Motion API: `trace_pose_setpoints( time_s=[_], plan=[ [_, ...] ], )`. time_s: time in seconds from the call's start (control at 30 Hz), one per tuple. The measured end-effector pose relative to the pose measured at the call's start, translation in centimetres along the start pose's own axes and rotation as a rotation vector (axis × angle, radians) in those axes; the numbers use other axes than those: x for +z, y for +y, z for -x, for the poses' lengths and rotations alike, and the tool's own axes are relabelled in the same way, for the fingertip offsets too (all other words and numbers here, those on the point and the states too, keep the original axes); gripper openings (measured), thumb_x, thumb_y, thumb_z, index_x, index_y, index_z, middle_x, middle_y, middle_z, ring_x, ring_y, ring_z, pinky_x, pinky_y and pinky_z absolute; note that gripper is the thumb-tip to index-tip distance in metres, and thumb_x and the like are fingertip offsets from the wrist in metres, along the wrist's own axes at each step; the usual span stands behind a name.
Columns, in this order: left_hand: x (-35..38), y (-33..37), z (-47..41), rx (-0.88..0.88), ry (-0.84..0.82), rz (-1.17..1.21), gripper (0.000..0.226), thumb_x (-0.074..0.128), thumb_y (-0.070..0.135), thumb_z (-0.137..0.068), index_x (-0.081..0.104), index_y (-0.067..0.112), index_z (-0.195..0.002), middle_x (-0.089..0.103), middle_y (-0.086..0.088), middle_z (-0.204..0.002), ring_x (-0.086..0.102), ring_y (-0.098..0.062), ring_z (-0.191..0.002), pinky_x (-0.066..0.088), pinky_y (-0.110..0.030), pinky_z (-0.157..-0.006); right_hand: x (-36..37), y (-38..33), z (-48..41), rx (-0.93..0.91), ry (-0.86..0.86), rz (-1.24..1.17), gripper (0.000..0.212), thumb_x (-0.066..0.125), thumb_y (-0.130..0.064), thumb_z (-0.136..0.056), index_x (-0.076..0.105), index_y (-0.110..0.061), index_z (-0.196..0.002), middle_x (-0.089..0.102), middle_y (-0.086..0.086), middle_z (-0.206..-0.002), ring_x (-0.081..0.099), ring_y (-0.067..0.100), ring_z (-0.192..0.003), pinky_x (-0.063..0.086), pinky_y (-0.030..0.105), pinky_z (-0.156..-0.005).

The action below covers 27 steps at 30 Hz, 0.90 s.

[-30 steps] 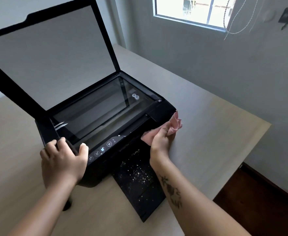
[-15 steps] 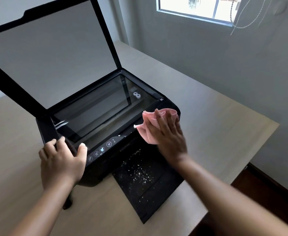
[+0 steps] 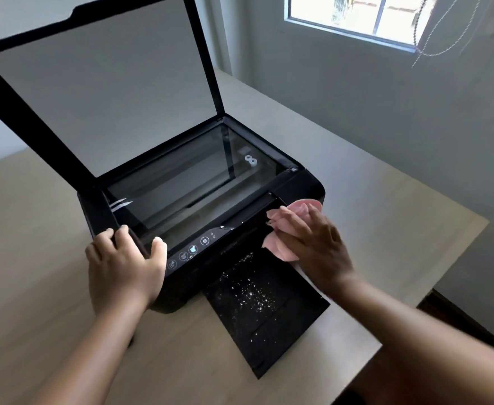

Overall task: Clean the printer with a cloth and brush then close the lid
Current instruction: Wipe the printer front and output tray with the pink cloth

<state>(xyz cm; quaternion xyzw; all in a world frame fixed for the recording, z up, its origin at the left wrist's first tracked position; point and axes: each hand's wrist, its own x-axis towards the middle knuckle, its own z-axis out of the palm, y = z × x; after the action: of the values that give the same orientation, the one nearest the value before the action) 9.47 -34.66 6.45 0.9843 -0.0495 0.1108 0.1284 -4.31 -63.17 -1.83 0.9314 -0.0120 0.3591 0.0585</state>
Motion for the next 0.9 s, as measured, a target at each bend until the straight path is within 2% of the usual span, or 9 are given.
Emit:
trace_pose_setpoints(
  time_s=[0.1,0.17,0.23,0.3,0.47,0.53,0.67,0.8,0.9],
  plan=[
    [-0.1,0.1,0.0,0.012,0.001,0.017,0.074,0.043,0.054,-0.081,0.046,0.003,-0.135,0.041,-0.021,-0.134,0.032,-0.040,-0.123,0.034,-0.051,-0.105,-1.7,-5.4,-1.3,0.412,0.132,-0.460,0.041,0.071,-0.014,-0.083,0.063,-0.027,-0.121,0.043,0.005,-0.137,0.045,0.021,-0.121,0.041,0.032,-0.101],
    [-0.1,0.0,0.0,0.005,-0.002,0.004,0.073,0.044,0.053,-0.083,0.046,0.002,-0.135,0.041,-0.021,-0.134,0.033,-0.040,-0.123,0.034,-0.050,-0.105,-1.8,-9.3,-2.4,0.804,0.196,-0.797,0.029,0.064,-0.019,-0.089,0.055,-0.026,-0.116,0.044,0.006,-0.127,0.049,0.009,-0.116,0.047,0.031,-0.095],
    [-0.2,0.1,0.2,0.007,0.000,0.006,0.077,0.040,0.055,-0.079,0.046,0.002,-0.135,0.042,-0.021,-0.134,0.034,-0.040,-0.123,0.035,-0.050,-0.104,-1.0,-11.7,-3.9,1.284,0.316,-1.080,0.019,0.057,-0.032,-0.093,0.045,-0.029,-0.108,0.052,0.006,-0.123,0.057,0.012,-0.110,0.050,0.037,-0.095],
    [-0.3,0.1,0.1,0.006,0.004,0.016,0.079,0.038,0.056,-0.077,0.047,0.002,-0.134,0.042,-0.021,-0.133,0.034,-0.039,-0.122,0.035,-0.050,-0.104,0.1,-12.6,-5.8,1.616,0.414,-1.127,0.016,0.054,-0.032,-0.095,0.043,-0.030,-0.106,0.058,0.007,-0.117,0.060,0.018,-0.106,0.049,0.046,-0.096],
    [-0.1,0.0,0.1,0.009,0.017,0.008,0.077,0.039,0.055,-0.077,0.048,0.003,-0.133,0.043,-0.022,-0.133,0.034,-0.040,-0.121,0.036,-0.051,-0.104,0.0,-18.4,-9.6,1.637,0.353,-1.084,0.035,0.044,-0.039,-0.092,0.047,-0.012,-0.114,0.040,0.003,-0.114,0.047,0.025,-0.114,0.037,0.042,-0.106],
    [-0.2,0.0,0.1,0.013,0.015,0.012,0.078,0.038,0.055,-0.077,0.048,0.002,-0.133,0.042,-0.022,-0.134,0.034,-0.040,-0.121,0.035,-0.051,-0.104,-0.1,-18.4,-9.8,1.606,0.371,-1.090,0.033,0.043,-0.033,-0.095,0.049,-0.007,-0.114,0.041,0.004,-0.110,0.046,0.020,-0.105,0.038,0.038,-0.101],
    [-0.1,0.2,-0.1,0.019,0.017,0.025,0.078,0.037,0.055,-0.078,0.047,0.002,-0.134,0.042,-0.023,-0.135,0.034,-0.040,-0.122,0.034,-0.050,-0.105,2.0,-13.6,-10.9,1.733,0.537,-0.966,0.021,0.046,-0.018,-0.099,0.054,-0.006,-0.114,0.048,0.008,-0.109,0.046,0.015,-0.099,0.031,0.016,-0.086],
    [-0.2,0.1,0.2,0.022,0.011,0.025,0.076,0.036,0.053,-0.079,0.048,0.002,-0.134,0.042,-0.022,-0.136,0.034,-0.041,-0.122,0.035,-0.050,-0.104,1.0,-18.2,-10.0,1.702,0.448,-1.062,0.021,0.044,-0.023,-0.100,0.052,-0.009,-0.113,0.043,-0.001,-0.106,0.043,0.013,-0.100,0.035,0.027,-0.097],
    [-0.3,0.3,0.0,0.018,-0.002,0.020,0.075,0.033,0.051,-0.081,0.045,0.002,-0.137,0.040,-0.021,-0.138,0.033,-0.039,-0.123,0.034,-0.049,-0.105,1.7,-16.6,-10.7,1.802,0.611,-1.089,0.018,0.042,-0.024,-0.100,0.052,-0.017,-0.113,0.046,-0.011,-0.104,0.048,0.019,-0.112,0.035,0.027,-0.099]
  ],
)
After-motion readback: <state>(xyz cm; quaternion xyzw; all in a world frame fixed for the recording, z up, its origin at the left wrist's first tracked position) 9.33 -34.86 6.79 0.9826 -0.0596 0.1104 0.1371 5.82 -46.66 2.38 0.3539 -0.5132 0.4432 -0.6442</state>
